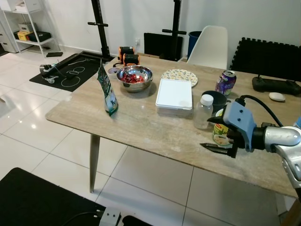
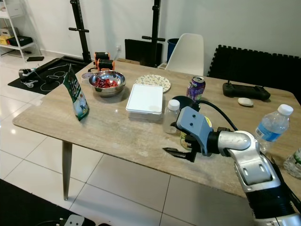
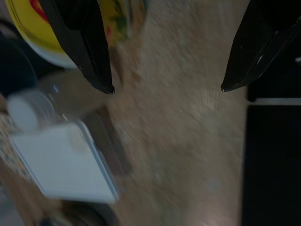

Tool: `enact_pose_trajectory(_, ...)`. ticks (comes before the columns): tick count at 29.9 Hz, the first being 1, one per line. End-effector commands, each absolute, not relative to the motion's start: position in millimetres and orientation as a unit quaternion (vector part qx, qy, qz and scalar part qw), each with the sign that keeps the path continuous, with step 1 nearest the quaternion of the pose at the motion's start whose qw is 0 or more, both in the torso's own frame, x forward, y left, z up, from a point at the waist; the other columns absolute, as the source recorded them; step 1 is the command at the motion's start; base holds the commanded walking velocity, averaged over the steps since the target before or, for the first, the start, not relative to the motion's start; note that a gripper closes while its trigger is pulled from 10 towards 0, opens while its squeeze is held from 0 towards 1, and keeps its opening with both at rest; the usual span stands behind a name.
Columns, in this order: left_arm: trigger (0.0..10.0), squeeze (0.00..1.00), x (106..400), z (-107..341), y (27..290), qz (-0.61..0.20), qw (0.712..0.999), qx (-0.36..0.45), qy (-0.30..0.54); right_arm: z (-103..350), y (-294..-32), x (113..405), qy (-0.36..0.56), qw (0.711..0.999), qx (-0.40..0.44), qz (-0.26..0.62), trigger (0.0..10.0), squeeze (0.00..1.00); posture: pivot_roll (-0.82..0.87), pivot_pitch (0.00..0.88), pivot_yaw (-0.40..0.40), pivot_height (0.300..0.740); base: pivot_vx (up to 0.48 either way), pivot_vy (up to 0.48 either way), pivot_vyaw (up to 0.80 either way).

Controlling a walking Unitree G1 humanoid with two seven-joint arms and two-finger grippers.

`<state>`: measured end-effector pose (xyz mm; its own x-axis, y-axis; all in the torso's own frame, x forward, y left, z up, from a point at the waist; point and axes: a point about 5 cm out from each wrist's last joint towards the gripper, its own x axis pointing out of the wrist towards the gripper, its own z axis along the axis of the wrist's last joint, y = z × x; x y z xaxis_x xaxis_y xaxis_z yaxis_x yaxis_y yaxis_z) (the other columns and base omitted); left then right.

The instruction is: Restocking fridge

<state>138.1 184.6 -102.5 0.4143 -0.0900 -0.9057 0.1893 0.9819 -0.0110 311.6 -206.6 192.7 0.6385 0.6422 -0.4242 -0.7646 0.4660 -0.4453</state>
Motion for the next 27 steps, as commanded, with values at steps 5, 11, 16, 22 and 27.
enact_pose_trajectory(5,10.0,0.00,121,-109,179,-0.092,0.821,0.041,0.562,193,-224,325,0.127,0.868,-0.343,0.337,10.0,0.00,-0.05,0.000,-0.038,0.740,0.000,0.000,0.00)
enact_pose_trajectory(11,10.0,0.00,121,-109,178,-0.092,0.821,0.041,0.562,190,-226,327,0.135,0.867,-0.348,0.330,10.0,0.00,-0.05,0.000,-0.043,0.740,0.000,0.000,0.00)
enact_pose_trajectory(16,10.0,0.00,120,-109,177,-0.094,0.820,0.041,0.563,185,-222,331,0.140,0.864,-0.348,0.335,10.0,0.00,-0.05,0.000,-0.044,0.740,0.000,0.000,0.00)
enact_pose_trajectory(22,10.0,0.00,120,-110,175,-0.096,0.820,0.040,0.563,175,-221,333,0.158,0.858,-0.354,0.337,10.0,0.00,-0.05,0.000,-0.050,0.740,0.000,0.000,0.00)
enact_pose_trajectory(27,10.0,0.00,119,-110,174,-0.096,0.820,0.039,0.563,168,-223,335,0.176,0.855,-0.362,0.328,10.0,0.00,-0.05,0.000,-0.051,0.740,0.000,0.000,0.00)
